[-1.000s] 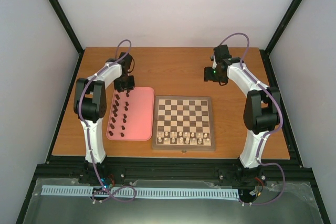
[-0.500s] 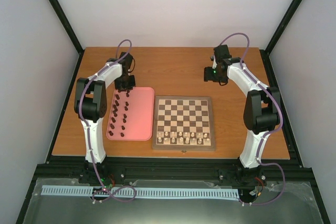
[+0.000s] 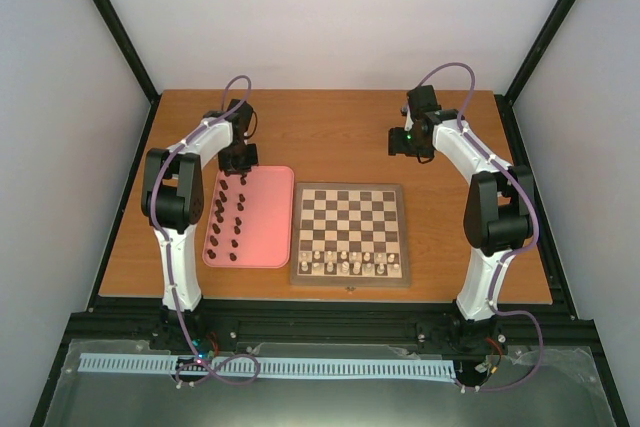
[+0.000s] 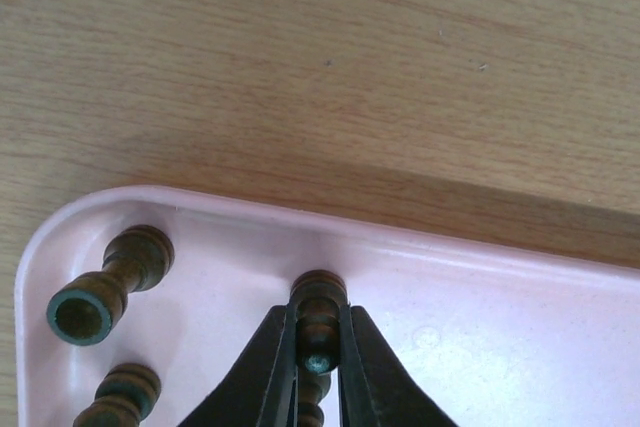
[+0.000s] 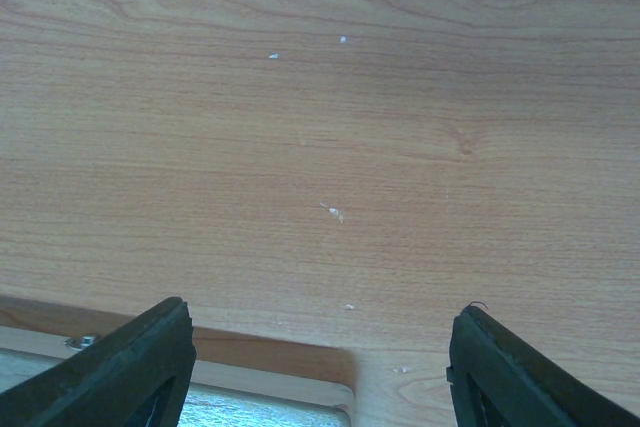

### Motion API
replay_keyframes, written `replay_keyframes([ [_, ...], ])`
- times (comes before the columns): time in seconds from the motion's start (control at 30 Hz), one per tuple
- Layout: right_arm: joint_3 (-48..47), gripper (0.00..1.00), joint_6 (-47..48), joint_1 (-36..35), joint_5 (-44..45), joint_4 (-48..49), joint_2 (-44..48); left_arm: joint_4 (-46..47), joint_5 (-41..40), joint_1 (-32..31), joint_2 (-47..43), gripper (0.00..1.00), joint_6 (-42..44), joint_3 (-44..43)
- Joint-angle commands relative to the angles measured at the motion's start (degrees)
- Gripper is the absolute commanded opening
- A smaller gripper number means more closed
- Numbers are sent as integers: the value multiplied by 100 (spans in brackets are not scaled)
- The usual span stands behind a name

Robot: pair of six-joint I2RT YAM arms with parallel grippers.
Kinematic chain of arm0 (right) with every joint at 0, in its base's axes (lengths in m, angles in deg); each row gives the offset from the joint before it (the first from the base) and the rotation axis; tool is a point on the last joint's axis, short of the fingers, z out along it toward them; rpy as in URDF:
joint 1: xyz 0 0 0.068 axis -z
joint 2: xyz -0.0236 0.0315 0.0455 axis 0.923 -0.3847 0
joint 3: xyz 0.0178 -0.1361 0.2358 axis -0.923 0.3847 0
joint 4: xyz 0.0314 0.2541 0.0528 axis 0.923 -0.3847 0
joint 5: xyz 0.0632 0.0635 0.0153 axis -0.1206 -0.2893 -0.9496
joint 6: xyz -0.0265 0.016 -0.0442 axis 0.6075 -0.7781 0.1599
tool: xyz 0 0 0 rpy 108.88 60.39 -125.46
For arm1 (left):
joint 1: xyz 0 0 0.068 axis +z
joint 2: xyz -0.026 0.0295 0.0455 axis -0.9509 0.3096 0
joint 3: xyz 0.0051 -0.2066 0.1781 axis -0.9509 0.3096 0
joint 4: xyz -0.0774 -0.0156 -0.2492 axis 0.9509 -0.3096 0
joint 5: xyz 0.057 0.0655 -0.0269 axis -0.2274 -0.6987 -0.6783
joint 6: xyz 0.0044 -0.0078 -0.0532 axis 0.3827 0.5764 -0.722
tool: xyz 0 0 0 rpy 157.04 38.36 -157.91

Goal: Set up the chess pieces on the board
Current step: Pick up the chess piece from the storage box, then place the chess piece on the chessboard.

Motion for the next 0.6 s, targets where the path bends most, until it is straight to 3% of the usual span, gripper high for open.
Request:
replay_keyframes([
  [0.0, -56, 70, 52, 47, 15, -26, 42, -413, 33, -4, -264, 1, 188, -317],
  [0.33, -177, 70, -94, 150, -53, -51, -34, -1167, 189, -451, -840, 1, 419, -955],
  [0.57, -191, 70, -257, 510, -13, -100, -135, -1145, 965, -1490, -763, 1, 865, -1434],
])
